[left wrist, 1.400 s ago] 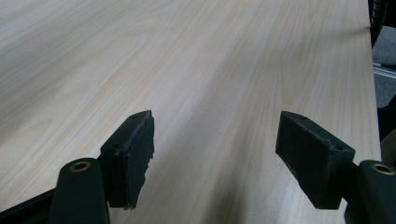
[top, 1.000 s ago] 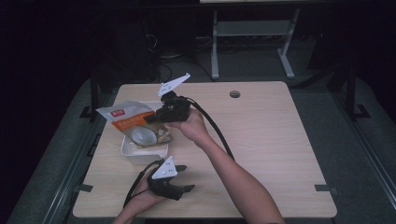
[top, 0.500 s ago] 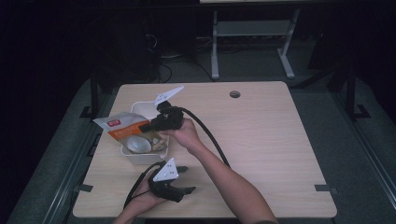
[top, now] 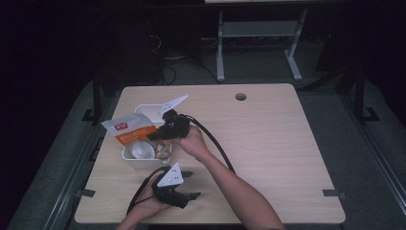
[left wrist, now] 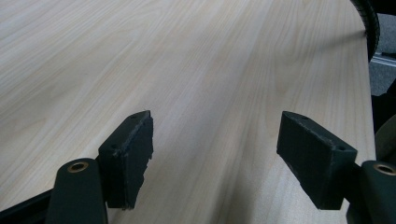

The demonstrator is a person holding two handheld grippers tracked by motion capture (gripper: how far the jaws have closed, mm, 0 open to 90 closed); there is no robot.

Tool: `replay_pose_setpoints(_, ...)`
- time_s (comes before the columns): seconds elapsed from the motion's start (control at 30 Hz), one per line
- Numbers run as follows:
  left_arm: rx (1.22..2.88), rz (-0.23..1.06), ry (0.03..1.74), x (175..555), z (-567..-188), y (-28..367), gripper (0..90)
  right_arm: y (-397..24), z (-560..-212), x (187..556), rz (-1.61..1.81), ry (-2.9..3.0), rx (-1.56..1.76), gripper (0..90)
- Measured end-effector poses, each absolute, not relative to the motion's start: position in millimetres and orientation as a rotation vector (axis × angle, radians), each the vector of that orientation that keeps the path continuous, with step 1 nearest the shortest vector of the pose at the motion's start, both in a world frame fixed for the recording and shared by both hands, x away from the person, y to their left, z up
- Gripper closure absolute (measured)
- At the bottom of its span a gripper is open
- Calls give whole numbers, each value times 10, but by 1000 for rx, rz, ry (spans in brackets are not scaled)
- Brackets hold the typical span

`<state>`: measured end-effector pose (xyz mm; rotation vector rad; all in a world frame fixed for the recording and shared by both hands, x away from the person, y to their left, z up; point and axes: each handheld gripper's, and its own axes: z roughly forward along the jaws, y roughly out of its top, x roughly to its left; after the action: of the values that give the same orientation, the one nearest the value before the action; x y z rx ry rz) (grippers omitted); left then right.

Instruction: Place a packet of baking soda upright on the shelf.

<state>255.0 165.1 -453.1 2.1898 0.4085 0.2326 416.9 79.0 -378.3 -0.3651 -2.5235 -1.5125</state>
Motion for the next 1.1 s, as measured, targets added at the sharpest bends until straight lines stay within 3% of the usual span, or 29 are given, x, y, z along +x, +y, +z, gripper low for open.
replay_pose_setpoints(0.33, 2190, 231, 411, 2559, -4536, 1645, 264, 701, -3958, 4135, -1307, -2640, -354, 731)
replay_pose_setpoints(1.1, 2196, 218, 412, 2562, -4549, 1633, 265, 727, -4107, 4070, -1196, -2765, -306, 812)
